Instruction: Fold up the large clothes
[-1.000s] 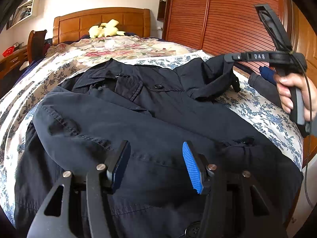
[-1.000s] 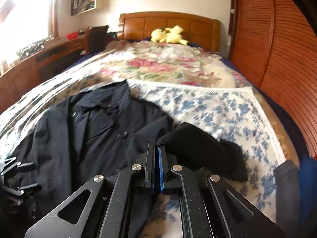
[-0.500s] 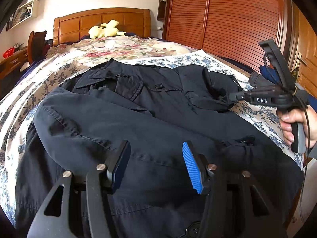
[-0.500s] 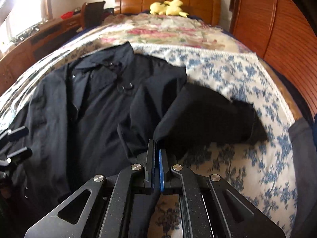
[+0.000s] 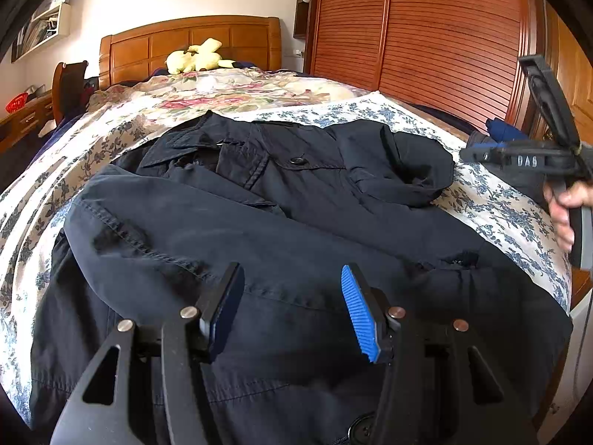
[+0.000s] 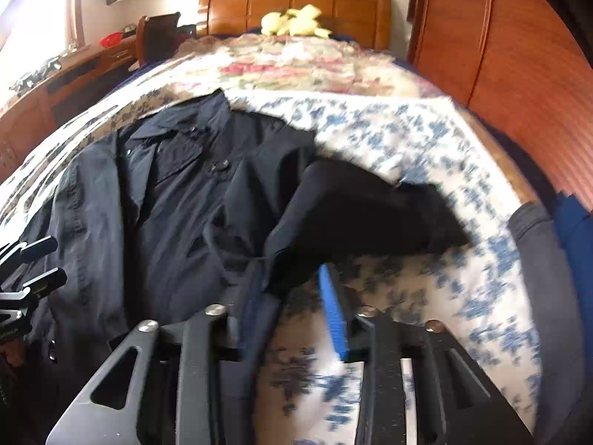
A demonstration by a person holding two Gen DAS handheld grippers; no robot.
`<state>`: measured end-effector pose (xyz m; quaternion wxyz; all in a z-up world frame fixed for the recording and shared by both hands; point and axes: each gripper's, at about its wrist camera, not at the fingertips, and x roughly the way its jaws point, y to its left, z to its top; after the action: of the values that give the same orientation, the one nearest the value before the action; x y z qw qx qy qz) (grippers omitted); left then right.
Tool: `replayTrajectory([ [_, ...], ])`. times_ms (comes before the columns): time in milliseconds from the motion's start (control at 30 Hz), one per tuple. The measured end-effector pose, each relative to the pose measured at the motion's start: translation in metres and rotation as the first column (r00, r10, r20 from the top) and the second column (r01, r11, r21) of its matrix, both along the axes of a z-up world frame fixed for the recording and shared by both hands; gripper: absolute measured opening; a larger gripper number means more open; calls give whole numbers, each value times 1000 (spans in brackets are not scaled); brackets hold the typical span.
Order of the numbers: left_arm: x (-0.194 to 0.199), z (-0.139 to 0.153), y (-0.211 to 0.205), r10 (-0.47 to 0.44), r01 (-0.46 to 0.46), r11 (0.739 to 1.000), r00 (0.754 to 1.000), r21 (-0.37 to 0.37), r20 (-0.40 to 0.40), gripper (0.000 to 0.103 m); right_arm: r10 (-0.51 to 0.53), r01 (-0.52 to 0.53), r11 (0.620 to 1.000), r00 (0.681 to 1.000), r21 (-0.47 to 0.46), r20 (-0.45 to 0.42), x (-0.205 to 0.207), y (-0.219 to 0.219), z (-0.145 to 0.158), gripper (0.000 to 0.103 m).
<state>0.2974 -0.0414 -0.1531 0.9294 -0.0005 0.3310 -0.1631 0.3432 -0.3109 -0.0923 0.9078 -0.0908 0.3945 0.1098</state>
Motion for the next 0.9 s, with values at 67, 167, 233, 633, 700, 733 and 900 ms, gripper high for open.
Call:
replayTrajectory([
  [67, 1, 0, 0, 0, 0, 1000, 1000, 1, 0, 54, -27, 27, 1000, 999, -12, 31, 2, -12, 9, 42],
  [167, 0, 0, 0, 0, 0, 1000, 1000, 1, 0, 54, -74, 75, 997, 996, -14, 53, 12, -31, 16, 51],
  [233, 0, 0, 0, 0, 0, 1000, 1000, 2, 0, 54, -103, 105, 994, 993, -24, 55, 23, -42, 17, 53],
  [633, 1, 0, -1, 0, 0, 1000, 1000, 12, 0, 54, -257, 256, 966, 966, -36, -21, 94, -97, -17, 54],
  [700, 1, 0, 0, 1, -1, 1000, 1000, 11, 0, 54, -272, 270, 962, 962, -37, -34, 102, -101, -23, 54],
  [733, 1, 0, -1, 0, 0, 1000, 1000, 12, -1, 54, -280, 278, 960, 959, -38, -40, 108, -102, -26, 54],
  [900, 1, 0, -2, 0, 0, 1000, 1000, 12, 5, 54, -317, 314, 948, 946, -49, -74, 126, -107, -44, 54],
])
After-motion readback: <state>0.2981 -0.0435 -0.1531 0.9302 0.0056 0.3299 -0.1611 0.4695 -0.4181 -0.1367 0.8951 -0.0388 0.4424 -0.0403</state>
